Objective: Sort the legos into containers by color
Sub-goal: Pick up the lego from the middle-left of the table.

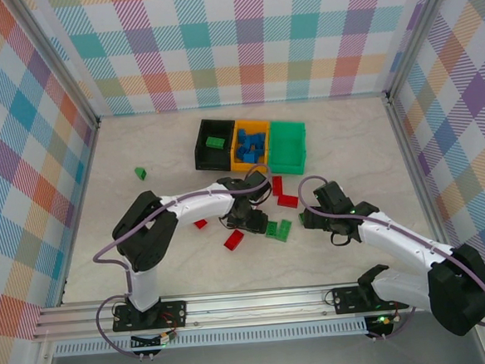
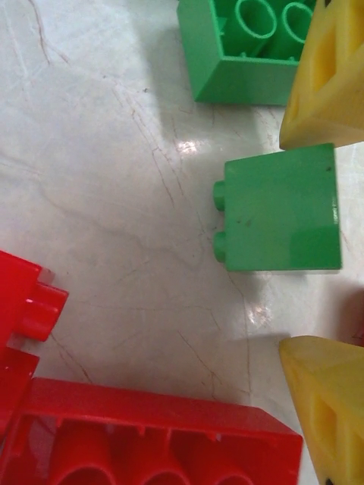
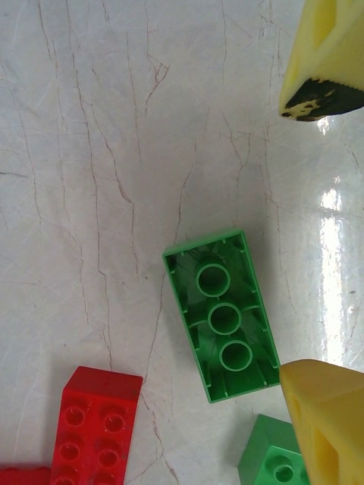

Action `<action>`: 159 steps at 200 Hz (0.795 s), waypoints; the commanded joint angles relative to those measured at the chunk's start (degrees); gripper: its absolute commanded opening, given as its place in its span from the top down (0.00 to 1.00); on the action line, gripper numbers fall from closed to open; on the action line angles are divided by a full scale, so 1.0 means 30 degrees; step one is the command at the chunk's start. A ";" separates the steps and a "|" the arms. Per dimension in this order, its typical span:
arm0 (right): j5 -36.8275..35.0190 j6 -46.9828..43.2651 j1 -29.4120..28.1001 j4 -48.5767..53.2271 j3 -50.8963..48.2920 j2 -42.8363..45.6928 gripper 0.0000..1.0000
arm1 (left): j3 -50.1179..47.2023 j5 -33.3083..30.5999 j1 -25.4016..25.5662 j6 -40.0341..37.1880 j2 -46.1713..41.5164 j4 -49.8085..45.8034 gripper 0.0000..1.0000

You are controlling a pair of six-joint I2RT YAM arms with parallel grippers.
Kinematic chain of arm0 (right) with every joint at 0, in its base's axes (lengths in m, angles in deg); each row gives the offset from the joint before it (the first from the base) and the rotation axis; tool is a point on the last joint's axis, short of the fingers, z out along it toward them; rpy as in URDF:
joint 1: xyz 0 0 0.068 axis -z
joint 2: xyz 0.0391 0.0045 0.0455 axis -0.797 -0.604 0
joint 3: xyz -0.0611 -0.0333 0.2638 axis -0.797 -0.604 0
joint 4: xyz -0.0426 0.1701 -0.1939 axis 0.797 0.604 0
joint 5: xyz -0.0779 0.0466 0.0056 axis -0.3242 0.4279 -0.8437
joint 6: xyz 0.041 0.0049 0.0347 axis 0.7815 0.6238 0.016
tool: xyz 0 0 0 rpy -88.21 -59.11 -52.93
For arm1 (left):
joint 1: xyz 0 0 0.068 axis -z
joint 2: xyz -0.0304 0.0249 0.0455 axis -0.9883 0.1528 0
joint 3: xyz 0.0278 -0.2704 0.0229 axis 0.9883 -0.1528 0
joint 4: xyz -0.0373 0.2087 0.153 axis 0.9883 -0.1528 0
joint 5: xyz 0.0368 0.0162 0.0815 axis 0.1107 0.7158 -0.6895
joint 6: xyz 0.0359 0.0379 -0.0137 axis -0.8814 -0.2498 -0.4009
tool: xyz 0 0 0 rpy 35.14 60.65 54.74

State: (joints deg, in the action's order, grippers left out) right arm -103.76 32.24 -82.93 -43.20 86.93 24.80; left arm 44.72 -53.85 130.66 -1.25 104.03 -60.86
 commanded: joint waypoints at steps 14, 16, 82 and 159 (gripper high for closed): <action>-0.0351 0.0147 -0.0138 0.0125 0.0418 -0.0221 0.17 | 0.0841 0.0713 0.0343 -0.0167 0.0822 -0.0394 0.44; -0.0353 0.0144 -0.0152 0.0139 0.0418 -0.0224 0.17 | 0.0876 0.0728 0.0357 -0.0158 0.0851 -0.0386 0.44; -0.0514 0.0181 -0.0244 0.0165 0.0535 -0.0394 0.17 | 0.0384 0.0023 0.0395 -0.0040 -0.0513 0.0239 0.83; -0.0660 0.0166 -0.0379 0.0195 0.0564 -0.0452 0.17 | 0.0648 -0.0606 0.0347 0.0758 -0.2234 0.0662 0.97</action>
State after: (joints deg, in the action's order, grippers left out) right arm -104.83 32.39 -83.67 -43.18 87.26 23.67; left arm 45.85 -54.05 131.19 -0.64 101.31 -58.98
